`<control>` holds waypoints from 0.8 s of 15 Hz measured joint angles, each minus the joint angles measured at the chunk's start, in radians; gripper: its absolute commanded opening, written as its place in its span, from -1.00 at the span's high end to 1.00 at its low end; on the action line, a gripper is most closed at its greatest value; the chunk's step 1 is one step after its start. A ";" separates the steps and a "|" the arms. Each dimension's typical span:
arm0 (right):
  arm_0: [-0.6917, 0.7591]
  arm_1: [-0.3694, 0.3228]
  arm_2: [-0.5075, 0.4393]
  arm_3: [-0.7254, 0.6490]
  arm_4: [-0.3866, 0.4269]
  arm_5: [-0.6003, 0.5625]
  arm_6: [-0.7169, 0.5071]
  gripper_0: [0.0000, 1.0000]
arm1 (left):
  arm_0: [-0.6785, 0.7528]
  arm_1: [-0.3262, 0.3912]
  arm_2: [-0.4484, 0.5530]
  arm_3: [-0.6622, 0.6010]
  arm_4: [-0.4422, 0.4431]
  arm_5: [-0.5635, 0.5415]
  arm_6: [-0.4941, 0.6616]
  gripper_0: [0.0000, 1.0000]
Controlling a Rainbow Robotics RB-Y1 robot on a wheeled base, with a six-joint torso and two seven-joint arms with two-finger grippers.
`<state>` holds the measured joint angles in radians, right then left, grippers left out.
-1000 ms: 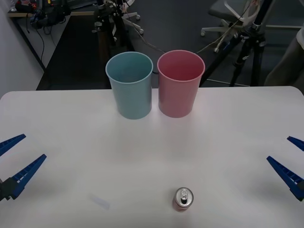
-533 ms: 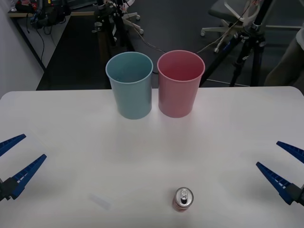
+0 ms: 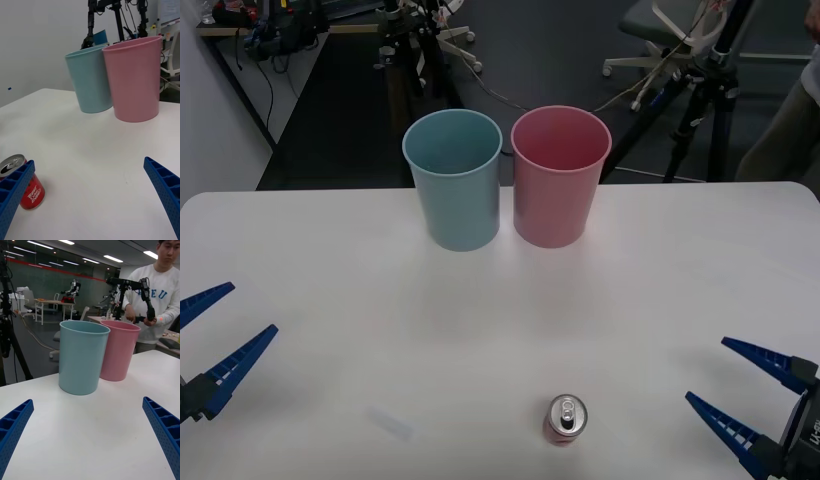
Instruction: Grasp the object on the table and drop it into the matching bin: aluminum can to the light blue bin, PET bottle to the pink bin.
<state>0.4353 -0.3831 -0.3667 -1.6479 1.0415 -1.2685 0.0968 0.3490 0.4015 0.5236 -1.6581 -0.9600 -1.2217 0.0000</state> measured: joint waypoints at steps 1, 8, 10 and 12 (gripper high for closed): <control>0.011 0.000 0.010 0.000 0.000 -0.009 0.011 -1.00 | 0.000 0.000 0.000 0.000 0.000 0.000 0.000 -1.00; 0.022 0.001 0.090 0.133 -0.028 -0.081 0.255 -1.00 | 0.000 0.000 0.000 0.000 0.000 0.000 0.000 -1.00; 0.015 0.003 0.115 0.189 -0.044 -0.089 0.342 -1.00 | 0.000 0.000 0.000 0.000 0.000 0.000 0.000 -1.00; 0.021 0.022 0.123 0.212 -0.050 -0.087 0.393 -1.00 | 0.000 0.000 0.000 0.000 0.000 0.000 0.000 -1.00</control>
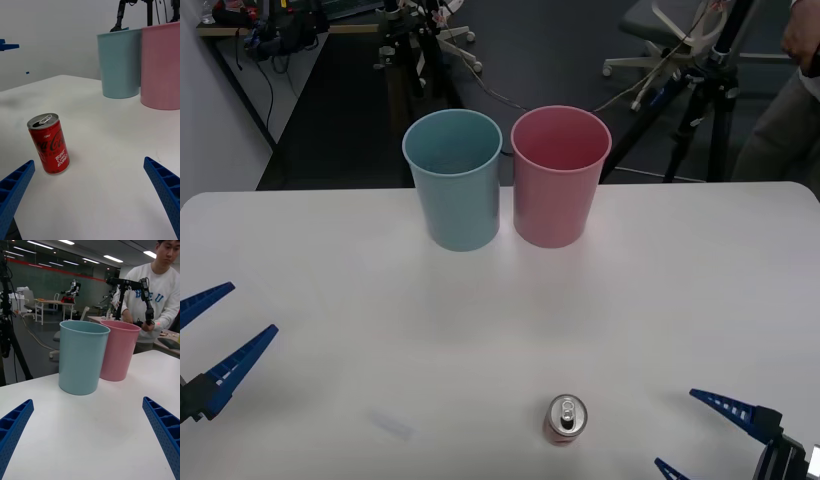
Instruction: Grasp the object on the table and drop it into the matching bin: aluminum can to the light blue bin, PET bottle to the pink bin.
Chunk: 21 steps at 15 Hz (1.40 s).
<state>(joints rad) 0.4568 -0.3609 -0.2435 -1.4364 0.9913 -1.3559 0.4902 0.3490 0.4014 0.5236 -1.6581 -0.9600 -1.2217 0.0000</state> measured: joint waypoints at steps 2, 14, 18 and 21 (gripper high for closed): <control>0.015 0.031 0.003 0.002 0.001 0.012 0.017 -1.00 | 0.000 0.000 0.000 0.000 0.000 0.000 0.000 -1.00; 0.058 0.088 0.119 0.002 0.017 0.062 0.145 -1.00 | 0.000 0.000 0.000 0.000 0.000 0.000 0.000 -1.00; 0.048 0.088 0.151 0.002 0.028 0.079 0.178 -1.00 | 0.000 0.000 0.000 0.000 0.000 0.000 0.000 -1.00; 0.033 0.088 0.181 0.002 0.036 0.119 0.201 -1.00 | 0.000 0.000 0.000 0.000 0.000 0.000 0.000 -1.00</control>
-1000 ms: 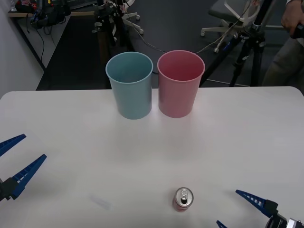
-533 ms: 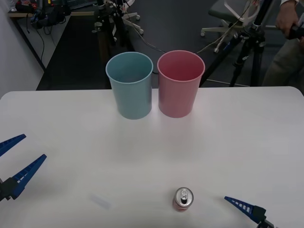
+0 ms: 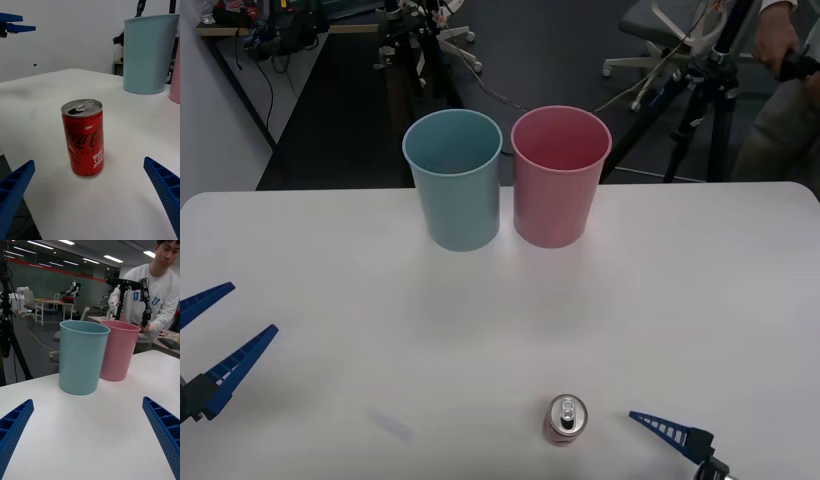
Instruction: Grasp the object on the table and drop it into the matching bin: aluminum can to the light blue bin, PET bottle to the pink bin.
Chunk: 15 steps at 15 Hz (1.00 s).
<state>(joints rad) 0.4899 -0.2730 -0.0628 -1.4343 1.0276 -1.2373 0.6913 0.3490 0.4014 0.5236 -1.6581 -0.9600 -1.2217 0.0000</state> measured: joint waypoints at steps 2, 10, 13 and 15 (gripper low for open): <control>-0.010 0.000 0.022 0.000 0.000 0.023 0.009 -1.00 | 0.000 0.000 0.000 0.000 0.000 0.000 0.000 -1.00; -0.057 0.008 0.110 0.000 -0.001 0.112 0.022 -1.00 | 0.000 0.000 0.000 0.000 0.000 0.000 0.000 -1.00; -0.076 0.010 0.143 0.000 -0.001 0.153 0.025 -1.00 | 0.000 0.000 0.000 0.000 0.000 0.000 0.000 -1.00; -0.091 0.010 0.163 0.000 -0.001 0.184 0.025 -1.00 | 0.000 0.000 0.000 0.000 0.000 0.000 0.000 -1.00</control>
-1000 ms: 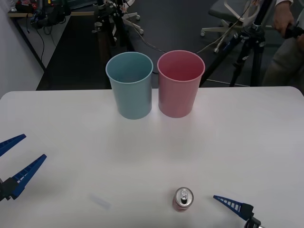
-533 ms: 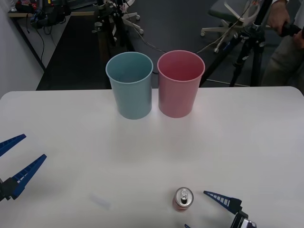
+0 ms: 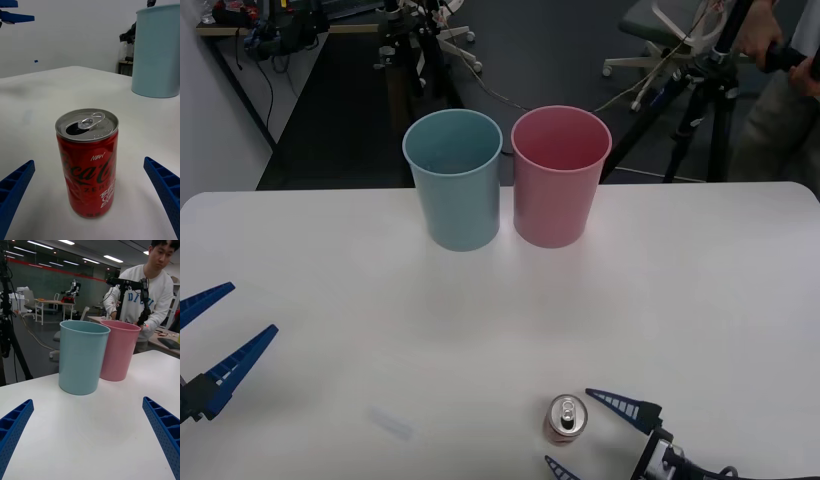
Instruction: Grasp the object on the table and drop it into the matching bin: aluminum can to the light blue bin, PET bottle to the pink bin.
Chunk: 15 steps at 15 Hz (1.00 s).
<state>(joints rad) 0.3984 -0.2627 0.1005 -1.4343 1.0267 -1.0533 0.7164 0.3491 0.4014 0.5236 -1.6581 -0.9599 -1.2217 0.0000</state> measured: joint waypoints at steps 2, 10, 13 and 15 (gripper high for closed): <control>-0.013 -0.001 0.021 0.000 0.000 0.027 0.000 -1.00 | 0.000 0.000 0.000 0.000 0.000 0.000 0.000 -1.00; -0.049 0.018 0.064 0.001 0.008 0.063 -0.009 -1.00 | 0.000 0.000 0.000 0.000 0.000 0.000 0.000 -1.00; -0.053 0.020 0.072 0.001 0.010 0.079 -0.008 -1.00 | 0.000 0.000 0.000 0.000 0.000 0.000 0.000 -1.00; -0.055 0.020 0.078 0.001 0.010 0.080 -0.010 1.00 | 0.000 0.000 0.000 0.000 0.000 0.000 0.000 -1.00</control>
<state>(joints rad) 0.3432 -0.2424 0.1781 -1.4335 1.0368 -0.9735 0.7061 0.3491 0.4014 0.5236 -1.6581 -0.9599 -1.2217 0.0000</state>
